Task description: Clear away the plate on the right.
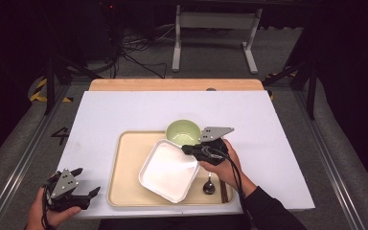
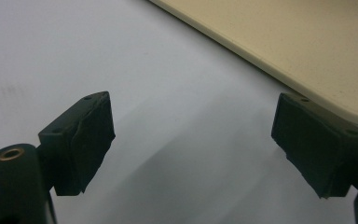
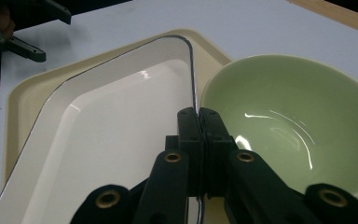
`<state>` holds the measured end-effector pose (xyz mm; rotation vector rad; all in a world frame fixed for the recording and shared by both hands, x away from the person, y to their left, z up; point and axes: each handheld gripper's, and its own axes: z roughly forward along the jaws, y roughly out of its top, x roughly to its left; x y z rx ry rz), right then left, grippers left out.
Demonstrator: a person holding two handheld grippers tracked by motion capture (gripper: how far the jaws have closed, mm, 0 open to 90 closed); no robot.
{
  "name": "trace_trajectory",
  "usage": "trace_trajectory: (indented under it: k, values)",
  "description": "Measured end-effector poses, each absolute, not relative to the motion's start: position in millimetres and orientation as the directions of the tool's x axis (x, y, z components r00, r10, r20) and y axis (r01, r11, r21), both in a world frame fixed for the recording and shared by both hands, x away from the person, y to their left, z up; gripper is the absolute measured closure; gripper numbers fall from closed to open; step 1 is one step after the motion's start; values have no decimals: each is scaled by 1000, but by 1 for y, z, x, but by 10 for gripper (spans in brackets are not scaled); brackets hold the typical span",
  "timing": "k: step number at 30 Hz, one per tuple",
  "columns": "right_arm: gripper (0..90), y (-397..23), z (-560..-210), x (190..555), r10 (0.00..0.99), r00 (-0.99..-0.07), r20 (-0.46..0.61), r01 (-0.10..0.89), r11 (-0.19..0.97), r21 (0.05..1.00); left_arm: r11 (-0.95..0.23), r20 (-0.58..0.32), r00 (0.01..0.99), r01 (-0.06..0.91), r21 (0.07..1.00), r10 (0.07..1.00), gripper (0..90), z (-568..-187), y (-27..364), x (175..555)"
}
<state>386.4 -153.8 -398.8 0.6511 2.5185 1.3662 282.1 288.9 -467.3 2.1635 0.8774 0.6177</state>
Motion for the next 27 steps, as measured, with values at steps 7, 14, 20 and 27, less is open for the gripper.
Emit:
trace_trajectory:
  k: [7, 14, 20, 27]
  values:
    - [887, -144, -403, 389, 465, -885, 16, 277, 498, 822, -518, 160, 656, 397, 757, 737, 140, -468, 289, 282]
    - [886, -139, -406, 390, 460, -888, 11, 277, 514, 812, -516, 158, 657, 396, 759, 737, 140, -468, 290, 282]
    - [886, -135, -408, 390, 452, -892, -2, 266, 528, 806, -513, 156, 656, 397, 761, 739, 140, -468, 289, 282]
    - [885, -133, -410, 389, 457, -889, -10, 264, 531, 806, -515, 158, 660, 391, 763, 735, 140, -468, 289, 282]
